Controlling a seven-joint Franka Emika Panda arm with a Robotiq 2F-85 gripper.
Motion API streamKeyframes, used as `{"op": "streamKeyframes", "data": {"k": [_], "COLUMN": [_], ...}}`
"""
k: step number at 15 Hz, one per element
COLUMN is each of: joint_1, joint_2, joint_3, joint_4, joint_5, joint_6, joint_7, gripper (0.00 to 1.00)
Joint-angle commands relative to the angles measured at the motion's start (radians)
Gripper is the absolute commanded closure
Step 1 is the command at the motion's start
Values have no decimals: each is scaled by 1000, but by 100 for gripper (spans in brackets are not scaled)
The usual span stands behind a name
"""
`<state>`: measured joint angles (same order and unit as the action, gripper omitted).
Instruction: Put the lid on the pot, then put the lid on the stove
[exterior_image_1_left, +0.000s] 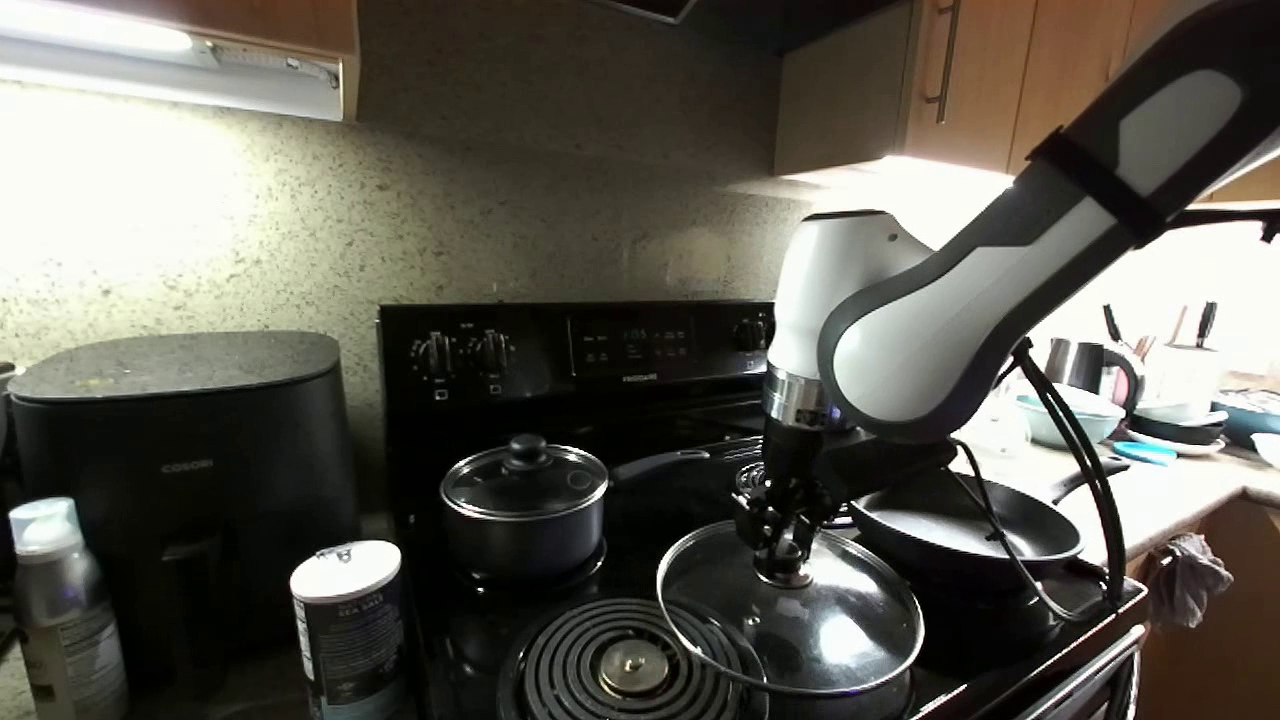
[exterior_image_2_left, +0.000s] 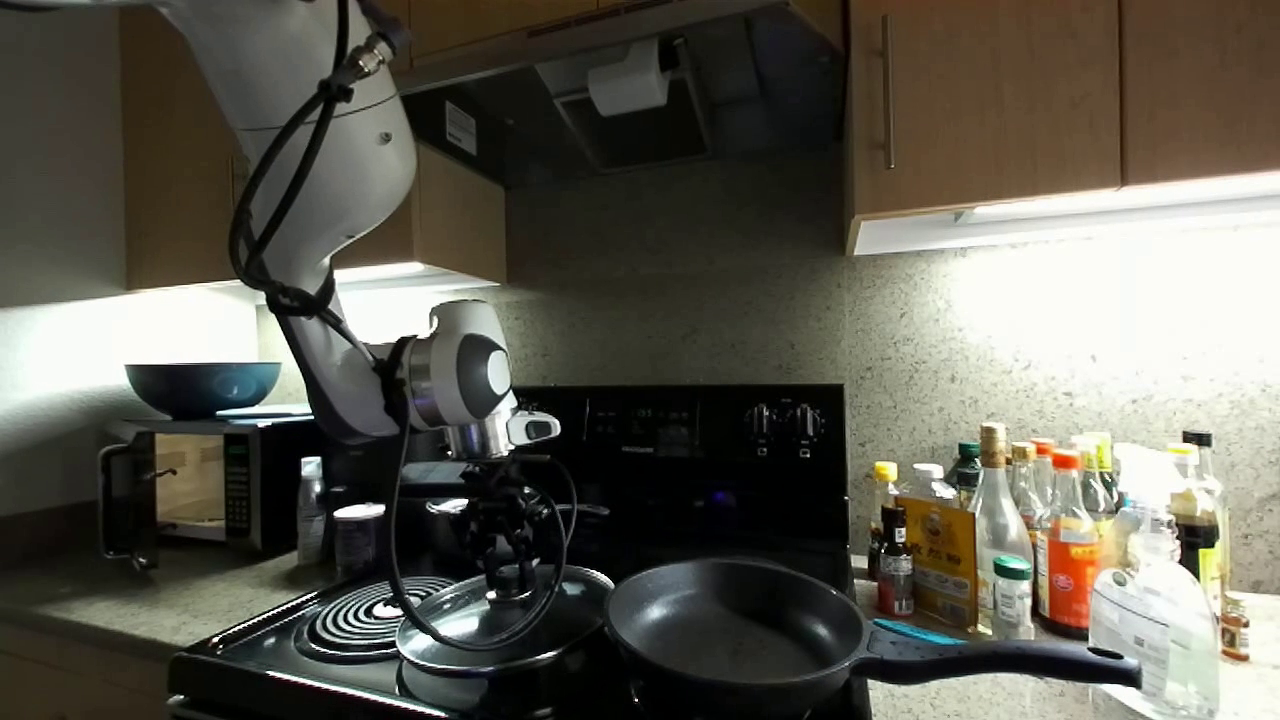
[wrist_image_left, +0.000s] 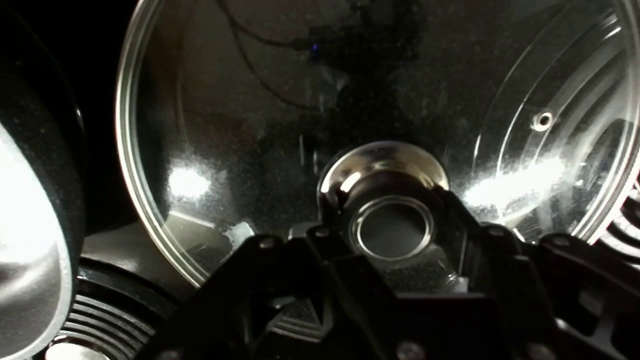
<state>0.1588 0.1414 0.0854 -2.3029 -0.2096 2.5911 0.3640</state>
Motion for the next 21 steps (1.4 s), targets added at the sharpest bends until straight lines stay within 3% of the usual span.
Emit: {"op": "streamKeyframes", "data": {"k": [1, 10, 21], "joint_1": [-18, -22, -13], "joint_2": [29, 76, 192], "joint_3": [-31, -49, -115], "joint_4": [7, 41, 160], "joint_5": [20, 89, 80], "joint_6": [10, -1, -26], "joint_7": [12, 5, 92], "gripper": [75, 75, 75]}}
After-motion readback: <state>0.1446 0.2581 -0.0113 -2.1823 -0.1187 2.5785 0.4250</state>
